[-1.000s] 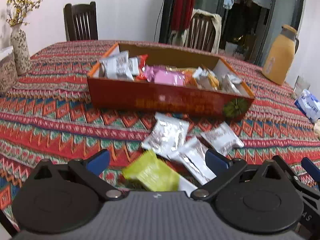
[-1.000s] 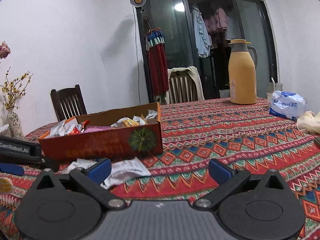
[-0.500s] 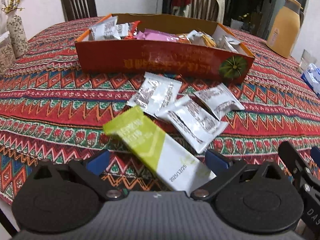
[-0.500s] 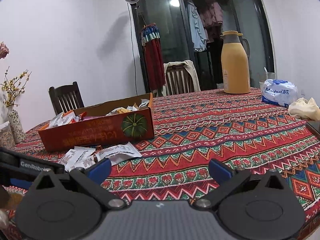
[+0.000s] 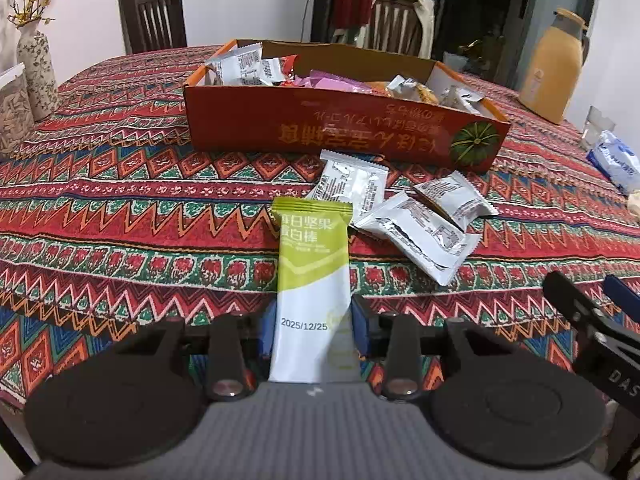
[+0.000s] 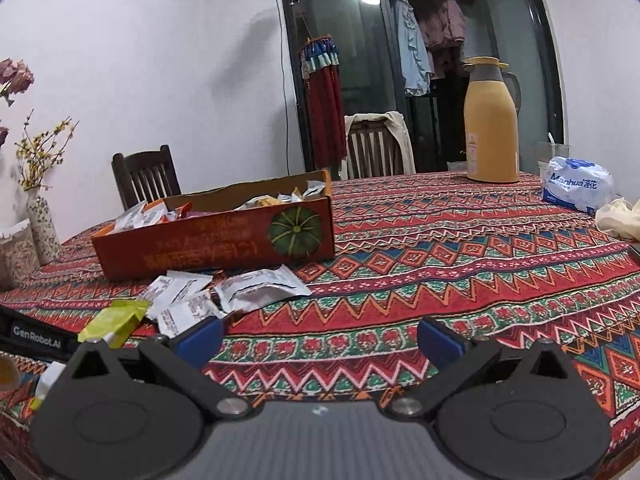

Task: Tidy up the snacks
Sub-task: 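Grasp the green-white snack bar with the left tool, then grasp a white packet with the right tool while the left holds the bar, then carry the green-white bar and white packet over the orange box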

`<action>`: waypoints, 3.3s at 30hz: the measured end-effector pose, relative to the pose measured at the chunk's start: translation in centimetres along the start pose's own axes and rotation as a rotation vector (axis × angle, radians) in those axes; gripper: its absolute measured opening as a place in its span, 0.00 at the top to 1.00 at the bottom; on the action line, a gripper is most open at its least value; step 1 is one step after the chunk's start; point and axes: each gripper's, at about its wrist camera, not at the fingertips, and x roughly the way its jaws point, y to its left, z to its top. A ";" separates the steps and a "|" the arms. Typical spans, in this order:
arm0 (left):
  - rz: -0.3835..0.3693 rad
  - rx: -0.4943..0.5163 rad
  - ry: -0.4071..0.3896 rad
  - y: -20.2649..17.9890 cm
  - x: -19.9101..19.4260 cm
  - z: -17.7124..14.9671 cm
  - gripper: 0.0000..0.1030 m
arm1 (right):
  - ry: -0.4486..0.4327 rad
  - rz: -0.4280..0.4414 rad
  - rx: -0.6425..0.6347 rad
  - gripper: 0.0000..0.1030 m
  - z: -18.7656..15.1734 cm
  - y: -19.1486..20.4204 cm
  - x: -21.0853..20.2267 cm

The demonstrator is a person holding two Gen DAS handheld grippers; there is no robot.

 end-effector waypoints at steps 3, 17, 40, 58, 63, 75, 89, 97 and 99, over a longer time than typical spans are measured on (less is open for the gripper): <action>0.007 0.012 -0.036 0.2 -0.5 -0.1 0.63 | 0.004 0.005 -0.010 0.00 0.0 0.4 0.0; 0.035 0.014 -0.153 3.1 -3.0 1.3 0.63 | 0.036 0.139 -0.138 0.12 2.5 5.3 2.5; 0.018 -0.036 -0.155 7.6 -2.1 1.5 0.63 | 0.239 0.212 -0.247 0.36 3.7 10.3 9.4; -0.004 -0.046 -0.145 7.9 -2.0 0.9 0.63 | 0.260 0.221 -0.269 0.53 2.8 10.9 8.6; -0.005 -0.045 -0.146 7.8 -2.1 0.9 0.63 | 0.216 0.206 -0.271 0.61 2.3 11.1 7.3; -0.018 -0.026 -0.198 7.0 -3.3 2.2 0.63 | 0.101 0.195 -0.226 0.61 4.0 9.8 4.9; -0.021 0.036 -0.332 3.9 -4.3 8.4 0.63 | -0.047 0.165 -0.193 0.61 9.3 8.7 5.4; -0.029 0.043 -0.377 2.6 -3.2 12.7 0.63 | -0.091 0.153 -0.170 0.61 12.3 8.5 8.2; -0.030 0.043 -0.387 2.3 -2.8 13.5 0.63 | -0.098 0.148 -0.168 0.61 12.9 8.4 8.9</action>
